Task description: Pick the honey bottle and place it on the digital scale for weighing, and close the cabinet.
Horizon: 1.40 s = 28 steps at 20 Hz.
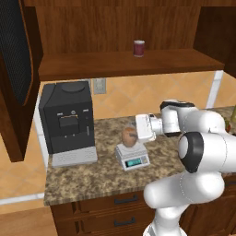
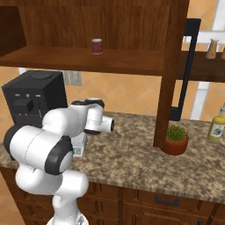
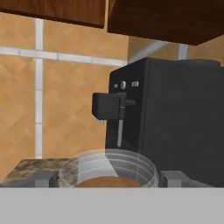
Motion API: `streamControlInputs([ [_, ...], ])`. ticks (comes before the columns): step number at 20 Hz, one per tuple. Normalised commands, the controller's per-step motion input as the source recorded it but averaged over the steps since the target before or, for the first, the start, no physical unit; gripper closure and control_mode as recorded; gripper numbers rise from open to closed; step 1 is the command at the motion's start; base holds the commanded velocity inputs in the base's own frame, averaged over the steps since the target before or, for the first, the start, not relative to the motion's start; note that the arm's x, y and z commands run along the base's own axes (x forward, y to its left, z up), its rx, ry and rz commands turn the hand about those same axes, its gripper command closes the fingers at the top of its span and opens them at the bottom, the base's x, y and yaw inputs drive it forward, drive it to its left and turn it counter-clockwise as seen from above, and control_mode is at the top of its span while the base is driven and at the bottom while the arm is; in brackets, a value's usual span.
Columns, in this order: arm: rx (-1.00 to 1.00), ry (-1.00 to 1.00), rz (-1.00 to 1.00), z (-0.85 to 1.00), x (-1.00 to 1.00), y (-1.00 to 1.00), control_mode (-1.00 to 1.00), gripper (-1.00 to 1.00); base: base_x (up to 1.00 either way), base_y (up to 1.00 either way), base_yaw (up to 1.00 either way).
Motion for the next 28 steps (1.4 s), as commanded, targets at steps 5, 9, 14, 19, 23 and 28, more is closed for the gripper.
streamControlInputs([
  [5, 0.00, 0.00, 0.00, 0.00, -0.35, -0.01, -1.00, 1.00, 0.00, 0.00, 0.00],
  [9, 0.00, 0.00, 0.00, -0.02, 0.25, -0.02, -1.00, 1.00, 0.00, 0.00, 0.00],
  [14, 0.00, 0.00, 0.00, 0.00, -0.29, -0.17, -1.00, 1.00, 0.00, 0.00, 0.00],
  [19, 0.00, 0.00, 0.00, -0.04, -0.03, -0.01, -1.00, 1.00, 0.00, 0.00, 0.00],
  [23, 0.00, 0.00, 0.00, -0.16, 0.00, 0.00, -1.00, -1.00, 0.00, 0.00, 0.00],
  [28, 0.00, 0.00, 0.00, 0.00, 0.00, 0.00, -1.00, -1.00, 0.00, 0.00, 0.00],
])
